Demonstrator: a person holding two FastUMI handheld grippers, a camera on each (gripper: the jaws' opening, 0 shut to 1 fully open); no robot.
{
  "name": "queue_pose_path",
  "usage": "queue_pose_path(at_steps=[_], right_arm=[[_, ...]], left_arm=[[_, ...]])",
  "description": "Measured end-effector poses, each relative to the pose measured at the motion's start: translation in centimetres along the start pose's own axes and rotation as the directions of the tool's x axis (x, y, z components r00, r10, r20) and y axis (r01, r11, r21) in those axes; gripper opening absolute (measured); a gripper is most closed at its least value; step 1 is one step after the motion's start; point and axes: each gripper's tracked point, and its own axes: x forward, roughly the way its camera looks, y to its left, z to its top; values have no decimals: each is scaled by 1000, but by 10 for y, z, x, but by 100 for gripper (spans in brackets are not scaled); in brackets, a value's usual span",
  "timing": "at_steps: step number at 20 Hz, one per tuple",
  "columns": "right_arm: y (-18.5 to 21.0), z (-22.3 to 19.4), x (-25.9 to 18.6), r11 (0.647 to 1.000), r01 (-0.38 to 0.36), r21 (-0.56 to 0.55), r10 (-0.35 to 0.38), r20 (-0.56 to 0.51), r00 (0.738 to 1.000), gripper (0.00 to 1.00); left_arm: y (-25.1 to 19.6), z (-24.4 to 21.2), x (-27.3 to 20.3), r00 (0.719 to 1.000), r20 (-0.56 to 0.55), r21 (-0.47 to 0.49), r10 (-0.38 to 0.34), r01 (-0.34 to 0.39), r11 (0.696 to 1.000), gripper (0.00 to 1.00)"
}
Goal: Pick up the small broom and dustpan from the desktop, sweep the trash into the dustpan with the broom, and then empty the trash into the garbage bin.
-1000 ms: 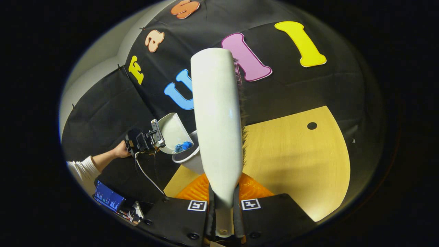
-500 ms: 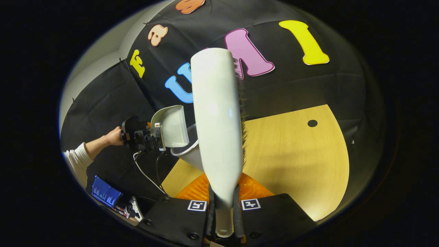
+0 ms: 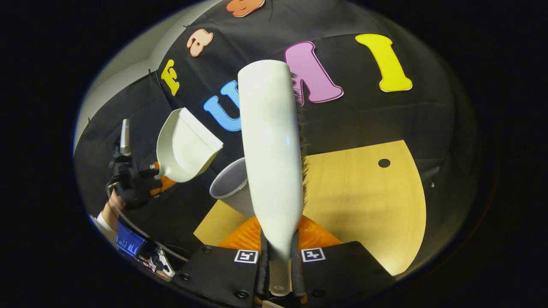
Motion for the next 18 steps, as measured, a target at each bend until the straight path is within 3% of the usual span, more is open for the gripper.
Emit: queue_pose_path(at_steps=[2, 3, 5, 7, 8, 10, 11, 13, 14, 15, 17, 18], right_arm=[[-7, 3, 4, 998, 51, 20, -51, -6, 999, 22], [-14, -1, 7, 995, 99, 18, -99, -20, 995, 22], [-26, -21, 18, 990, 134, 42, -131, -78, 988, 22], [-40, -54, 31, 979, 176, 102, -156, -179, 971, 22], [-51, -75, 36, 970, 205, 130, -172, -227, 959, 22], [-75, -117, 53, 950, 277, 142, -221, -319, 921, 22], [-81, -138, 58, 940, 310, 144, -237, -383, 893, 22], [-89, -179, 70, 922, 354, 160, -237, -488, 840, 22], [-94, -198, 73, 914, 373, 162, -235, -538, 809, 23], [-103, -216, 79, 900, 409, 149, -252, -587, 769, 22], [-119, -240, 91, 887, 448, 112, -277, -646, 711, 23], [-122, -242, 101, 884, 456, 101, -285, -657, 698, 23]], left_arm=[[-53, 11, 19, 989, 6, -141, -146, 145, 979, 24], [-84, 17, 25, 972, 14, -206, -233, 231, 951, 24], [-151, 10, 18, 920, 19, -368, -391, 370, 853, 24], [-198, -8, 24, 884, -20, -498, -468, 397, 771, 25], [-218, -17, 27, 873, -55, -527, -484, 387, 757, 25], [-251, -37, 36, 850, -113, -522, -514, 390, 759, 24], [-269, -43, 47, 831, -136, -541, -540, 394, 743, 25], [-301, -54, 66, 765, -170, -617, -622, 409, 672, 25], [-311, -61, 75, 741, -202, -642, -640, 393, 658, 25], [-305, -65, 88, 725, -248, -646, -643, 371, 667, 25], [-317, -75, 111, 716, -324, -614, -618, 337, 713, 25], [-321, -82, 119, 703, -359, -611, -613, 320, 724, 25]])
